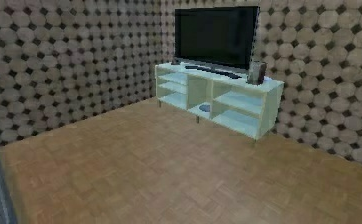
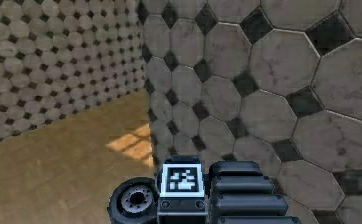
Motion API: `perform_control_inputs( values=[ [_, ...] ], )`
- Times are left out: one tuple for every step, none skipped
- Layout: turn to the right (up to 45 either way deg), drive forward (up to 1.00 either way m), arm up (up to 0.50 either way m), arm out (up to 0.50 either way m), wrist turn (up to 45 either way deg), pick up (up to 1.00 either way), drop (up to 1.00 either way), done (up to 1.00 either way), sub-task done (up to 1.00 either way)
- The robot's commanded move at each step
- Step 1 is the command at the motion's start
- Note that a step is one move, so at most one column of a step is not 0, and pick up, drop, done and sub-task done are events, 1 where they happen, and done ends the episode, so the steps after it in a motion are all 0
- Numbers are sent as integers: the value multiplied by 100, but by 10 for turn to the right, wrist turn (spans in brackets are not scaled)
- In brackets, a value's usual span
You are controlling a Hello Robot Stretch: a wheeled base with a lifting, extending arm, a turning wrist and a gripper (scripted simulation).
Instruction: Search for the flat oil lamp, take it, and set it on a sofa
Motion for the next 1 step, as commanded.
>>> perform_control_inputs(
  values=[
    [0,25,0,0,0,0,0,0,0]
  ],
)
